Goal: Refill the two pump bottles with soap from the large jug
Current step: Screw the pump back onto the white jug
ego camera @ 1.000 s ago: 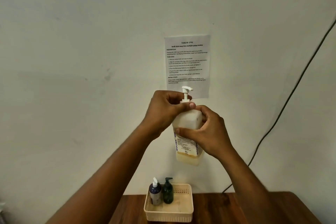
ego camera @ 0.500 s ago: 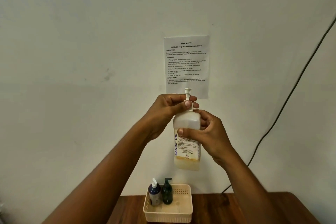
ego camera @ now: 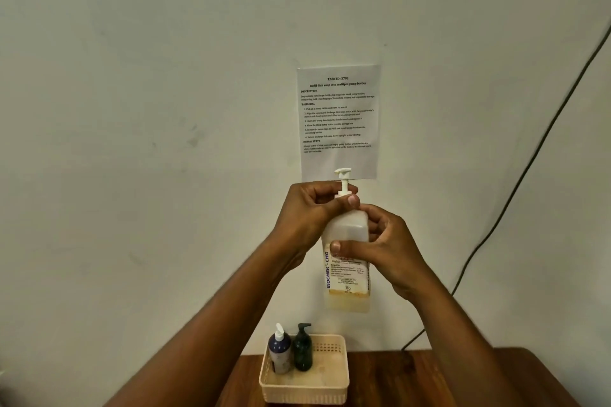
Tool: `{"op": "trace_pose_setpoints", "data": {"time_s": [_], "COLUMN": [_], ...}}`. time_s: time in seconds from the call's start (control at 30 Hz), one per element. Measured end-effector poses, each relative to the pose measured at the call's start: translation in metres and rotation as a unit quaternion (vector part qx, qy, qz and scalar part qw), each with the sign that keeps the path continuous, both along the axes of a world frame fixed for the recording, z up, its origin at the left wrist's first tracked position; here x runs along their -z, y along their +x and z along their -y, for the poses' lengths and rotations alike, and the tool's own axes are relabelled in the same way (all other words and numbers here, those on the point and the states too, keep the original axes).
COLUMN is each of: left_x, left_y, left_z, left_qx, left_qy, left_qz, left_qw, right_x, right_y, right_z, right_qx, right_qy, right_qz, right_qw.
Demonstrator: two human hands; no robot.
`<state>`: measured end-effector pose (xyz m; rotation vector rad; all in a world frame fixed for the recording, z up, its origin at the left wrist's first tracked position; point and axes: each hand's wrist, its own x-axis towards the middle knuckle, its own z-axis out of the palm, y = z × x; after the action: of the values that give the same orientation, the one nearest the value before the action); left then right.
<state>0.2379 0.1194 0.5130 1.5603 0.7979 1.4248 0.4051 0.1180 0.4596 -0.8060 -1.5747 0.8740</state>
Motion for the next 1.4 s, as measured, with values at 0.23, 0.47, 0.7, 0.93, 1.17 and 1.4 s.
{"op": "trace_pose_setpoints", "data": {"time_s": [0.23,0.47,0.7,0.93,1.17,1.4], "left_x": [0.02,0.061,0.112,0.186,0.239,0.309], "left_y": [0.006,0.011,0.036,0.068,0.081,0.081], "left_z": [-0.007,-0.025,-0.055,-0.09,-0.12,-0.145], "left_qx": [-0.114,-0.128,-0.126,-0.11,-0.105,-0.119], "left_qy": [0.066,0.029,-0.028,-0.08,-0.103,-0.171], "left_qz": [-0.097,-0.156,-0.202,-0.224,-0.242,-0.23], "left_qw": [0.987,0.979,0.971,0.965,0.959,0.951], "right_x": [0.011,0.038,0.076,0.143,0.206,0.283], "right_y": [0.015,0.045,0.08,0.109,0.122,0.13], "right_z": [-0.009,-0.025,-0.056,-0.1,-0.14,-0.179], "right_qx": [-0.033,-0.008,0.036,0.049,0.058,0.065], "right_qy": [-0.044,-0.077,-0.096,-0.144,-0.157,-0.175], "right_qz": [-0.012,0.039,0.108,0.135,0.163,0.213], "right_qw": [0.998,0.996,0.989,0.979,0.972,0.959]}}
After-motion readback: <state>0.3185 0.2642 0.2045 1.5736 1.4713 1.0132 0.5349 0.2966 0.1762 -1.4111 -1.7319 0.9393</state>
